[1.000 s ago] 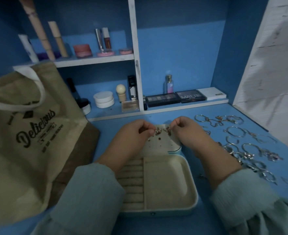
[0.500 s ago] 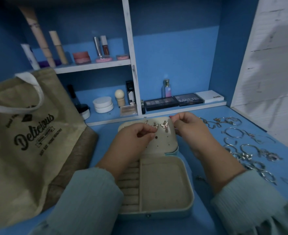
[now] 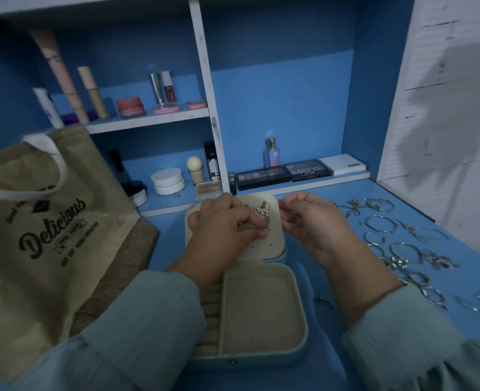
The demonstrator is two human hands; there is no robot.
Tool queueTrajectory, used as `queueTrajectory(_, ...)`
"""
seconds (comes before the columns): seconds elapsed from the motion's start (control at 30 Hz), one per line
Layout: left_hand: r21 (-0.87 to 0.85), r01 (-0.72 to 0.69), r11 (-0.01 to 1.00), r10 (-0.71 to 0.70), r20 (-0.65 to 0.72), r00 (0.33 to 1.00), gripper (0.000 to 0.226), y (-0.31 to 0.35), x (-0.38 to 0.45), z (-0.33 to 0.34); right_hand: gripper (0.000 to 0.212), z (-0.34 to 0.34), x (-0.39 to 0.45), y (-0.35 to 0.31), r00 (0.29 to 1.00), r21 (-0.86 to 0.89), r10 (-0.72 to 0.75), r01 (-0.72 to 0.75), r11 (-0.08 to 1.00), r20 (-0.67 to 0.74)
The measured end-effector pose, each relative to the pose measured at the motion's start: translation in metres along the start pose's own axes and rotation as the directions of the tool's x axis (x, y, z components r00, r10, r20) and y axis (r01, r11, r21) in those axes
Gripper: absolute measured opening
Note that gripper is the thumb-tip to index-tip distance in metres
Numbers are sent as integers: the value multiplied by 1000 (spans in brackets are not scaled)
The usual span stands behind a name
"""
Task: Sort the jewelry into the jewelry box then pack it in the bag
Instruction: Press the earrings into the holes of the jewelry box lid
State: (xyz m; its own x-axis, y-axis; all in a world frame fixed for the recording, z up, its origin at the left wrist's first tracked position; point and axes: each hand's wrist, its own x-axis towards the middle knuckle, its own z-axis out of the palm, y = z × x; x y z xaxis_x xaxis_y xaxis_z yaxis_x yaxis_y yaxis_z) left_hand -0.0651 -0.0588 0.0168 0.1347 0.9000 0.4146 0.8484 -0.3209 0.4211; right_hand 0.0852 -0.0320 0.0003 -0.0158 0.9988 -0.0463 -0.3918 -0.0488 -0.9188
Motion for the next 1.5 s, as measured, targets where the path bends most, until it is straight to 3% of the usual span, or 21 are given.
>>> queueTrajectory(0.43, -75, 107, 991, -108, -8, 994, 27, 3, -1, 7, 16, -1, 1, 1, 998, 43, 54, -56, 998, 43)
queueTrajectory(0.73, 30, 107, 994, -107, -2, 994, 13, 5, -1, 9, 15, -1, 1, 0, 997, 45, 55, -58, 997, 53)
queueTrajectory(0.9, 173, 13, 985, -8, -25, 1000, 8, 0, -2, 10, 15, -2, 1, 0, 997, 46, 62, -64, 997, 54)
queueTrajectory(1.1, 242, -24, 970, 39, -59, 998, 24, -1, -2, 12, 13, -3, 1, 0, 995, 56, 64, -68, 996, 76)
queueTrajectory(1.2, 240, 20, 971, 2, -89, 996, 63, -1, 3, 9, 13, -3, 0, -1, 995, 56, 60, -65, 996, 84)
queueTrajectory(1.3, 334, 10, 942, -12, 4, 1000, 91, 1, 10, 3, 16, -3, -1, -2, 992, 61, 58, -65, 996, 107)
queueTrajectory(1.4, 396, -25, 918, -13, 94, 996, 90, 5, 16, -2, 19, -3, -3, -5, 990, 81, 64, -75, 994, 125)
queueTrajectory(1.5, 382, -43, 923, 22, 61, 998, 80, 7, 16, -4, 19, -5, -5, -8, 984, 86, 80, -95, 992, 161)
